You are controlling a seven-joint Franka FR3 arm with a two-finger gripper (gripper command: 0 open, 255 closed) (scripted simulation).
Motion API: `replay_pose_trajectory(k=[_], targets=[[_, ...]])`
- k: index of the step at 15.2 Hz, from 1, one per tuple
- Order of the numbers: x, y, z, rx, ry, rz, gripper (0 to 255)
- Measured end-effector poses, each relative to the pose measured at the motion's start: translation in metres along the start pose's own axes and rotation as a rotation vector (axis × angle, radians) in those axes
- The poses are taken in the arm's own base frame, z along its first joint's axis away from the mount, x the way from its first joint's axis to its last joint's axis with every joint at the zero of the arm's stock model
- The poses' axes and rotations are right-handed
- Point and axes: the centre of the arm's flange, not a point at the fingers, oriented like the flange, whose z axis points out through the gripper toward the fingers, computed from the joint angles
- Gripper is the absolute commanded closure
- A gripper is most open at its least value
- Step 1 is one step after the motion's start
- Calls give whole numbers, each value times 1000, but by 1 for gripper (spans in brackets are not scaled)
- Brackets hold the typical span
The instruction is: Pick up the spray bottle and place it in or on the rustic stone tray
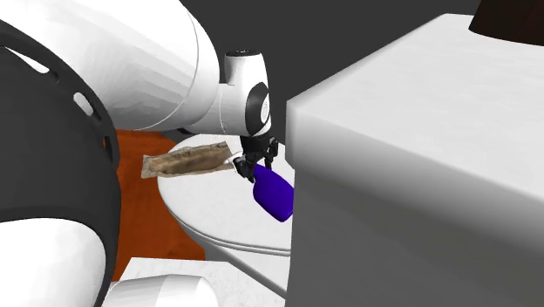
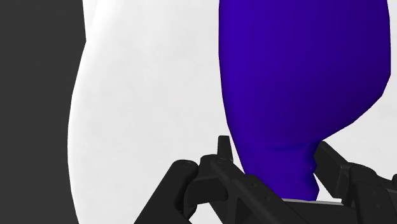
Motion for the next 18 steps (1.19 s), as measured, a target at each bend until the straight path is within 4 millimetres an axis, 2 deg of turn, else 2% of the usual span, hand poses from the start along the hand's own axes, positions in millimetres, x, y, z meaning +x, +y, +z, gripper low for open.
replay_pose_trajectory(k=[11,13,18], targets=[[1,4,-55,0,0,0,255],[16,-3,-57,0,0,-1,255],[72,-21,-65,0,-1,-1,255]])
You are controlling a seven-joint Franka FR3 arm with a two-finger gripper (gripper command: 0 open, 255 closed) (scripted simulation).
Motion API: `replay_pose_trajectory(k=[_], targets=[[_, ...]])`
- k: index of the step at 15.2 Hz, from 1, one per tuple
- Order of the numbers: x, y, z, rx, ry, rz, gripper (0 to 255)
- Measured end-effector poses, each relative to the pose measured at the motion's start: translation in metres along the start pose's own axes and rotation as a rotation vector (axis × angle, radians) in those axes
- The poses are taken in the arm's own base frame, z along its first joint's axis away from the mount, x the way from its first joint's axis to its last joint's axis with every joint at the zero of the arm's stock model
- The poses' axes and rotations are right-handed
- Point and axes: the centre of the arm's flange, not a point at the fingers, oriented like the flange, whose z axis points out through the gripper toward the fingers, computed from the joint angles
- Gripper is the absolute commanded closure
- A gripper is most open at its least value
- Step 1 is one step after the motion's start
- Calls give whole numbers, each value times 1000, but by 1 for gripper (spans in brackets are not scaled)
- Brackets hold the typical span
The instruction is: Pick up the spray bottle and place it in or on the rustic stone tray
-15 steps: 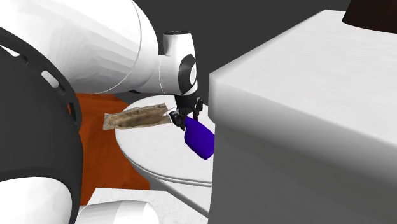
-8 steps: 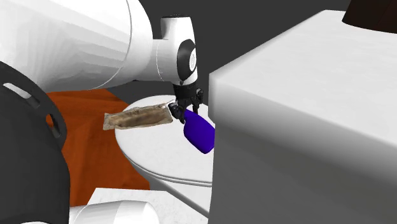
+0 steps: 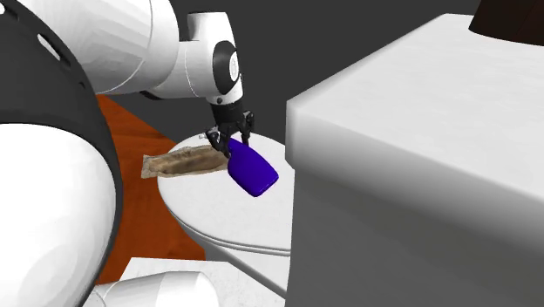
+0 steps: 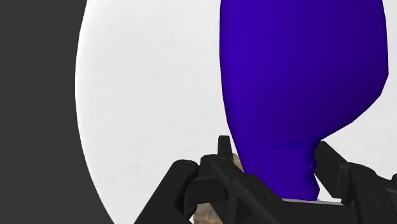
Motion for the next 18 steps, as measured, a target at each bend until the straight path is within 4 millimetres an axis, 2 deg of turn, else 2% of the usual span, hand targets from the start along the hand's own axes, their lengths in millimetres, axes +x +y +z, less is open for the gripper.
replay_pose_trajectory(k=[2,10,14,15,18], targets=[[29,-10,5,0,-1,0,255],[128,-41,1,0,0,1,255],[177,-64,-5,0,0,1,255],[195,-72,-4,0,1,1,255],[205,-74,7,0,0,1,255]])
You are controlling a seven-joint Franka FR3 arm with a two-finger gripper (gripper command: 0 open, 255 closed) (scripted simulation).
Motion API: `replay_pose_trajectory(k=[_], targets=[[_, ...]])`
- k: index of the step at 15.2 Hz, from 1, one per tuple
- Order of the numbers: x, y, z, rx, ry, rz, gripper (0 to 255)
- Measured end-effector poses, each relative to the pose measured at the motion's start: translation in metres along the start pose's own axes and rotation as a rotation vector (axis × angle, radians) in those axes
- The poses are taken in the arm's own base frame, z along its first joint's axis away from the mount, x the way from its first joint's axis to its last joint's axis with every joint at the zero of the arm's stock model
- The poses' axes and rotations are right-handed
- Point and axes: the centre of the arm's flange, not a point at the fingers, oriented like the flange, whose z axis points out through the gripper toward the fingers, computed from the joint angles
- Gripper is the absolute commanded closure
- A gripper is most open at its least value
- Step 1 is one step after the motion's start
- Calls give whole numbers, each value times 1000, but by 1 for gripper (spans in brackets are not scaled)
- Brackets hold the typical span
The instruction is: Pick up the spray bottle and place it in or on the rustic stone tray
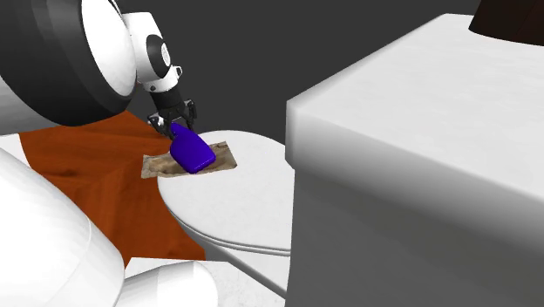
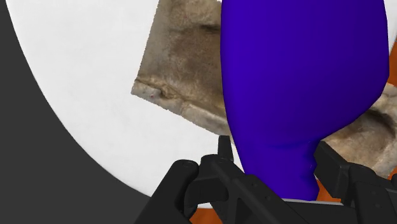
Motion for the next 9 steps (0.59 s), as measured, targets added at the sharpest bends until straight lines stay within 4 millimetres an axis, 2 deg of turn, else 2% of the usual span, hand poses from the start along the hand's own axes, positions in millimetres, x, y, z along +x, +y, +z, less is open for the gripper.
replay_pose_trajectory(k=[9], targets=[[0,-4,47,0,0,0,255]])
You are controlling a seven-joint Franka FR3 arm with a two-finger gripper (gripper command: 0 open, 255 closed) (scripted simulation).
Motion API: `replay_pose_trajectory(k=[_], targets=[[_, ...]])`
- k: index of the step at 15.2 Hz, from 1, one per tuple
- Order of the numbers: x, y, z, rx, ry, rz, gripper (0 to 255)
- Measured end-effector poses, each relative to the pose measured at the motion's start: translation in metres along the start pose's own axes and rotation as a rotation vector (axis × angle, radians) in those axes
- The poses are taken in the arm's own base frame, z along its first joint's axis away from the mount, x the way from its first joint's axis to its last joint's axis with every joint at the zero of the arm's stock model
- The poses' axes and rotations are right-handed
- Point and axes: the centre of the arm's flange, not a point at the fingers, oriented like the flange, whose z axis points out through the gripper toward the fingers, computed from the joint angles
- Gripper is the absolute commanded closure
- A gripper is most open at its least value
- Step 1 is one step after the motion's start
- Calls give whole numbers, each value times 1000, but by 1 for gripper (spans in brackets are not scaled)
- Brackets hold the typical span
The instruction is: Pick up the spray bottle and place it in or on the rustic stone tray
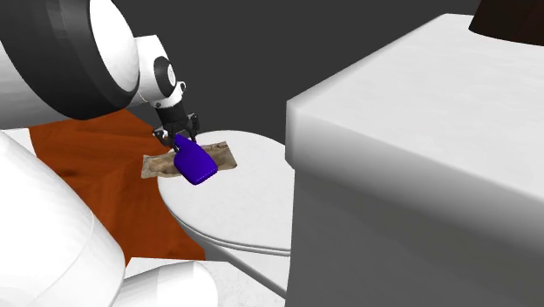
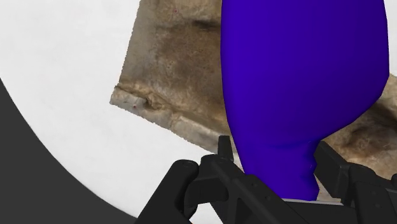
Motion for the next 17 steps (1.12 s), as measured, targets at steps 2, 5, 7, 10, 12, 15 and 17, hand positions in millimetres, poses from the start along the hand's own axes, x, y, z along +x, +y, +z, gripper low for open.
replay_pose_trajectory(k=[2,5,7,10,12,15,17], targets=[[0,-1,10,0,0,0,255],[0,-2,15,0,0,0,255],[1,-1,15,0,1,0,255],[1,-1,15,0,1,0,0],[1,-1,15,0,1,0,0],[1,-1,15,0,1,0,0],[2,-2,-2,-1,2,0,0]])
